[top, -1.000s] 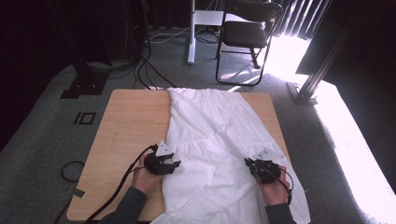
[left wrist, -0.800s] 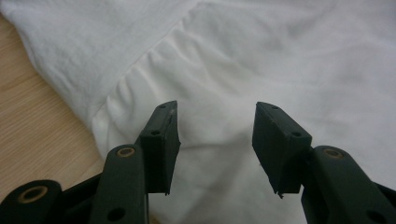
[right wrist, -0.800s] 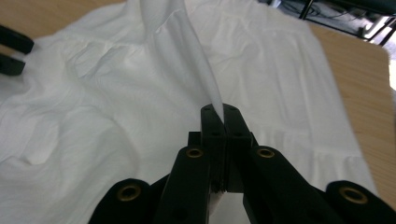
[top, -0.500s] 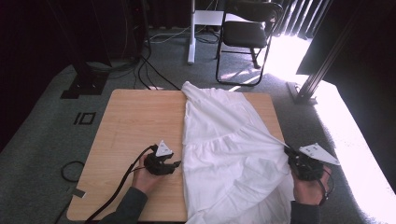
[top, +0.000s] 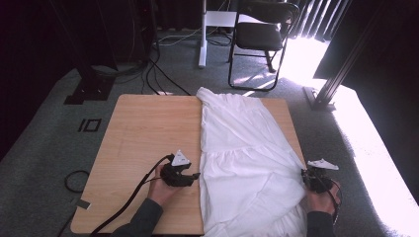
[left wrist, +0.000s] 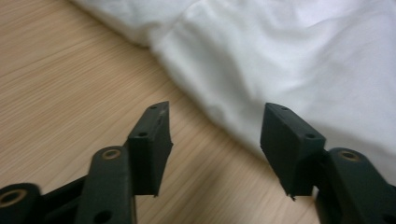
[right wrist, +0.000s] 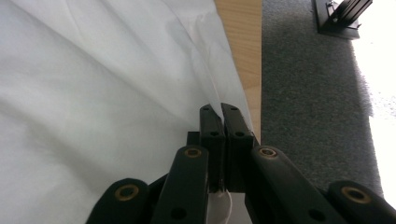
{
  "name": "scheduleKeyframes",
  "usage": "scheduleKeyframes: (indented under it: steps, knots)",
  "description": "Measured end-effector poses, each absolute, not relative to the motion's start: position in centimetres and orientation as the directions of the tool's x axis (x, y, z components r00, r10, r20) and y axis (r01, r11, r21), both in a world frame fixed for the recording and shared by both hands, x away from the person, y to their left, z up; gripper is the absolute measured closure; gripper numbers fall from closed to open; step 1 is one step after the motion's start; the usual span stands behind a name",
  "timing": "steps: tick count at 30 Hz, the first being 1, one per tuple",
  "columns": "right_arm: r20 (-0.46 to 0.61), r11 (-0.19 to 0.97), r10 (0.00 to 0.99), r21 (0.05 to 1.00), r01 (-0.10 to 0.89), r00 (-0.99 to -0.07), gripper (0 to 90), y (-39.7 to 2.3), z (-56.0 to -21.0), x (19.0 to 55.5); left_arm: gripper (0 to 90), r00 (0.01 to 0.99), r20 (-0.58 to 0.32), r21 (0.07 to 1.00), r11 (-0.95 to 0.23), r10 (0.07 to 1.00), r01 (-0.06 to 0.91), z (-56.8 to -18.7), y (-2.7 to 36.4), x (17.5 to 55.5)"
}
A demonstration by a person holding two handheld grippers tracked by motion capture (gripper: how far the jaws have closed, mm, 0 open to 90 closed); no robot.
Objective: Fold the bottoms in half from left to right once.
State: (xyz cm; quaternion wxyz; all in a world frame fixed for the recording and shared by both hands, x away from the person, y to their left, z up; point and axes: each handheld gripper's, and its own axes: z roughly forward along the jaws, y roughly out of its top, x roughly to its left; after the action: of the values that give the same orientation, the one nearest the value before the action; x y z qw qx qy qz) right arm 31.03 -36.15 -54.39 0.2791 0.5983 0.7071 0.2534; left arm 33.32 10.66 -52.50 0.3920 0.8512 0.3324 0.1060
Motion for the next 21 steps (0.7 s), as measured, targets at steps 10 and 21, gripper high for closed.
scheduleKeyframes:
  steps: [10, 21]
  knots:
    - [-0.101, 0.137, 0.991, 0.689, 0.711, -0.093, 64.7, -36.4, -55.3, 31.3, 32.5, 0.769, -0.121, 0.684, -0.509, 0.628, 0.523, -54.8, 7.6, 33.5]
    - [0.033, 0.048, 0.995, 0.697, 0.716, -0.099, 70.8, -37.5, -55.5, 31.3, 35.3, 0.791, -0.13, 0.701, -0.509, 0.598, 0.5, -55.1, 6.5, 33.3]
